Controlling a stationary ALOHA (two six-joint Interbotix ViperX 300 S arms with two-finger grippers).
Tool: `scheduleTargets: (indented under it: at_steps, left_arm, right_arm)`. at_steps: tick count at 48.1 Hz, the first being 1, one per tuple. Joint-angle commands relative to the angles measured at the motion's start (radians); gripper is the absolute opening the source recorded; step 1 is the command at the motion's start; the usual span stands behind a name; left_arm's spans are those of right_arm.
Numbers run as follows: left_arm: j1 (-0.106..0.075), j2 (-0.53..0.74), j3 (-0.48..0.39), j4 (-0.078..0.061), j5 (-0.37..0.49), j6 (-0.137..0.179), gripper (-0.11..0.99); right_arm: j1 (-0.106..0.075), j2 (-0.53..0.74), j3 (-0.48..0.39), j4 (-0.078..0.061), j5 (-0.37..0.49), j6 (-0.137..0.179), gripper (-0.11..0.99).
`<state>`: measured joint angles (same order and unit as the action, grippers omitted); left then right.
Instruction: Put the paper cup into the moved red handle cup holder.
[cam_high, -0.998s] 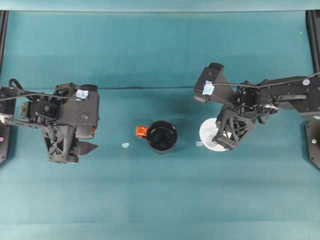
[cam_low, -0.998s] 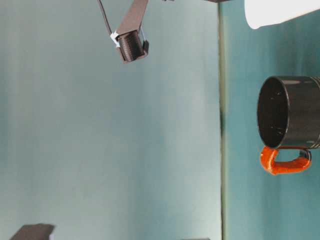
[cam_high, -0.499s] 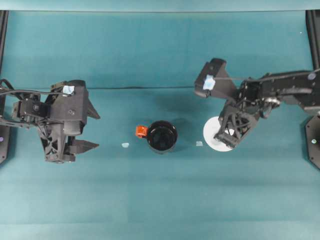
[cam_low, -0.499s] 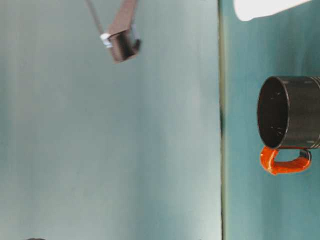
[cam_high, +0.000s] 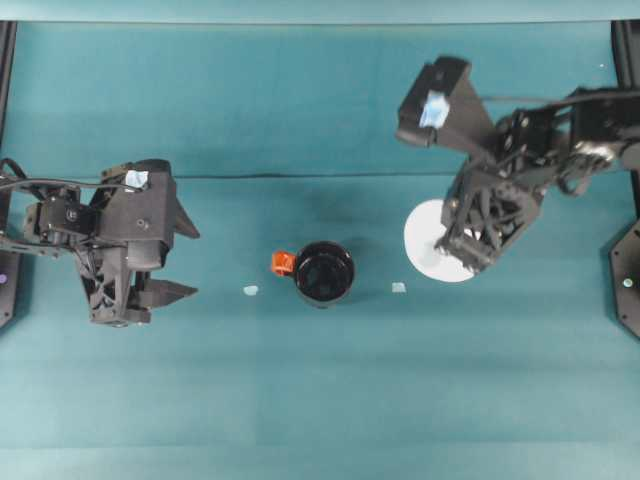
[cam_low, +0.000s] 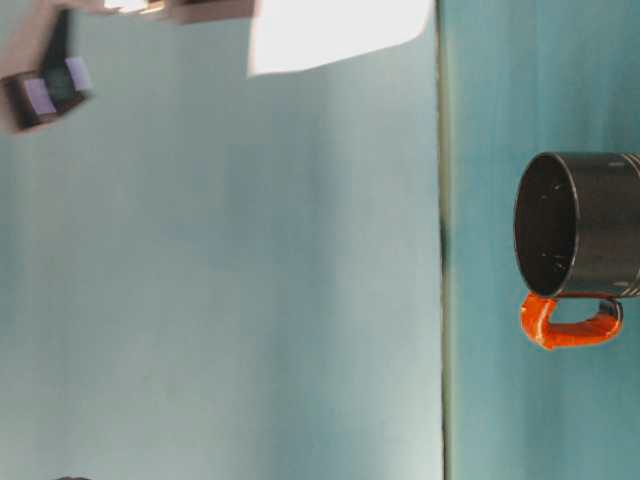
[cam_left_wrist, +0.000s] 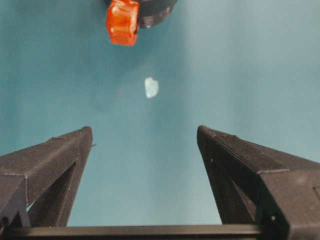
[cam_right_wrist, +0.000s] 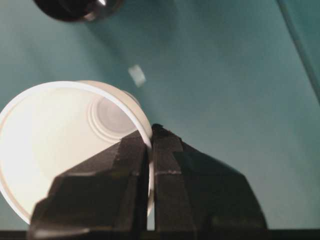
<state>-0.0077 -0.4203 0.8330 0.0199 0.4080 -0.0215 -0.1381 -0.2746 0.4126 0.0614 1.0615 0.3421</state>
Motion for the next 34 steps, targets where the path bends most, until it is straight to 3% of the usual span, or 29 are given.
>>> scheduleTargets:
  at_steps: [1,22,34]
  left_arm:
    - [-0.002,-0.011,-0.011,0.002,-0.005,0.002,0.94]
    - [-0.002,-0.015,-0.011,0.002,-0.005,0.000,0.94]
    - [-0.002,-0.015,-0.011,0.002,-0.005,-0.002,0.94]
  right_arm:
    - [0.003,-0.034,-0.064,0.005,0.002,0.011,-0.10]
    - [0.008,0.048,-0.149,-0.005,0.005,0.003,-0.10]
    - [0.008,0.103,-0.167,-0.006,-0.049,0.005,-0.10]
